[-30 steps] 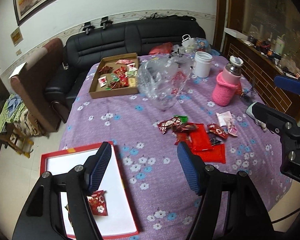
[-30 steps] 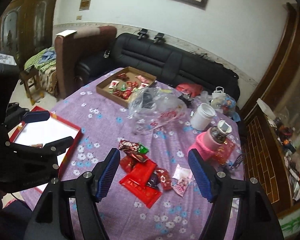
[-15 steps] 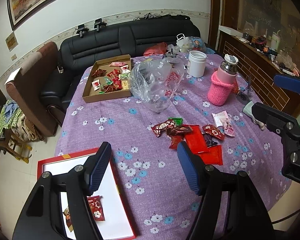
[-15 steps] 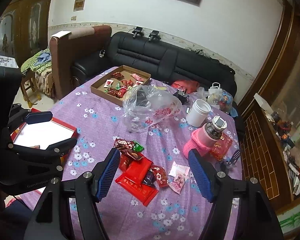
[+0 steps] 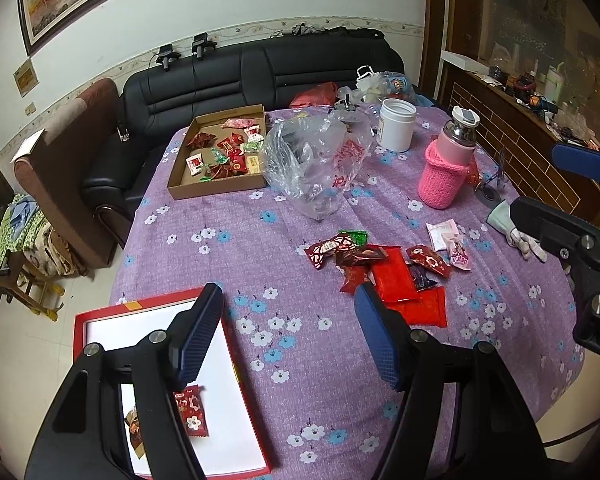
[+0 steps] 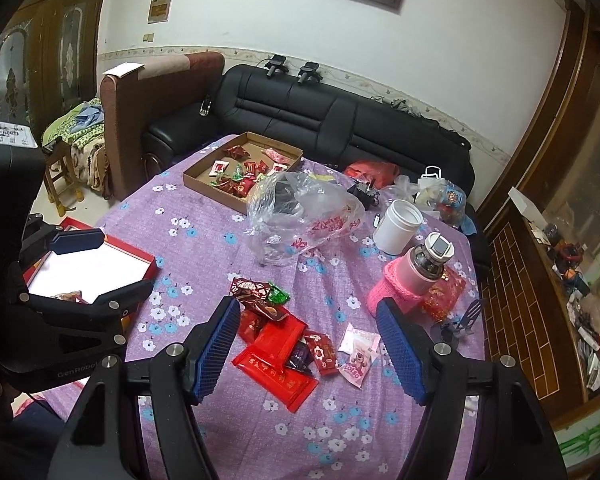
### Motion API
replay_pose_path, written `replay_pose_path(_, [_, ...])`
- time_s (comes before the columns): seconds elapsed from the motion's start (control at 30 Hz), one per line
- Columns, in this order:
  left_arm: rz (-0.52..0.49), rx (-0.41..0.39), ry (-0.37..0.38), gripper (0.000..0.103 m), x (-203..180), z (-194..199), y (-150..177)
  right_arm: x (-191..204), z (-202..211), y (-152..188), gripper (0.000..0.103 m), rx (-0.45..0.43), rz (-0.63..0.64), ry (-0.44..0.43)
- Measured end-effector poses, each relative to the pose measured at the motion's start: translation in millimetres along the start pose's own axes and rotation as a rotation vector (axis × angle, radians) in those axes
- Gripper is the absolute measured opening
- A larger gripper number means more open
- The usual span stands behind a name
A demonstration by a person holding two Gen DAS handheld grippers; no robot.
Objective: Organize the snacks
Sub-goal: 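Lift both open tools away from the tray over the snack pile, then grasp the pink Lotso packet with right while left grasps a long red packet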
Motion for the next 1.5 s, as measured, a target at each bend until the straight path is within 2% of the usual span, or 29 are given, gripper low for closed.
replay_pose_path(0.9, [0.032,0.009,0.002,0.068,0,-10,8,-4,-3,9,0.073,0.012,0.005,-0.003])
replay_pose_path(0.97, [0.015,0.023,-0.003,0.076,-6,-20,12,-9,-8,17,0.075,0.022,-0.011,-0.019])
replay_pose_path(1.03, [-0.013,0.039,-0.011,0.078,-13,-31,20,-20,-20,34,0.082,0.042,-0.059,-0.055])
replay_pose_path(1.1, [-0.041,0.079,-0.026,0.078,-21,-51,35,-34,-37,60,0.082,0.077,-0.117,-0.067])
replay_pose_path(1.2, [-0.052,0.14,0.002,0.078,-34,-76,54,-55,-72,112,0.082,0.159,-0.199,-0.065])
replay_pose_path(1.27, [-0.056,0.166,0.014,0.078,-43,-92,64,-61,-92,140,0.082,0.194,-0.253,-0.114])
replay_pose_path(1.37, [-0.055,0.157,0.034,0.078,-55,-107,64,-68,-114,165,0.082,0.186,-0.355,-0.193])
replay_pose_path(1.5, [-0.055,0.162,0.038,0.078,-67,-127,56,-76,-141,183,0.082,0.183,-0.45,-0.248])
Point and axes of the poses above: each gripper's, at about its wrist camera, not at the fingertips, and z roughly against the way its jaws point, x to its left, y to its underside, the point moved 4 cm from there along -z, roughly the way its jaws point, and after that the axes turned 15 degrees about z, right-handed, at the moved point
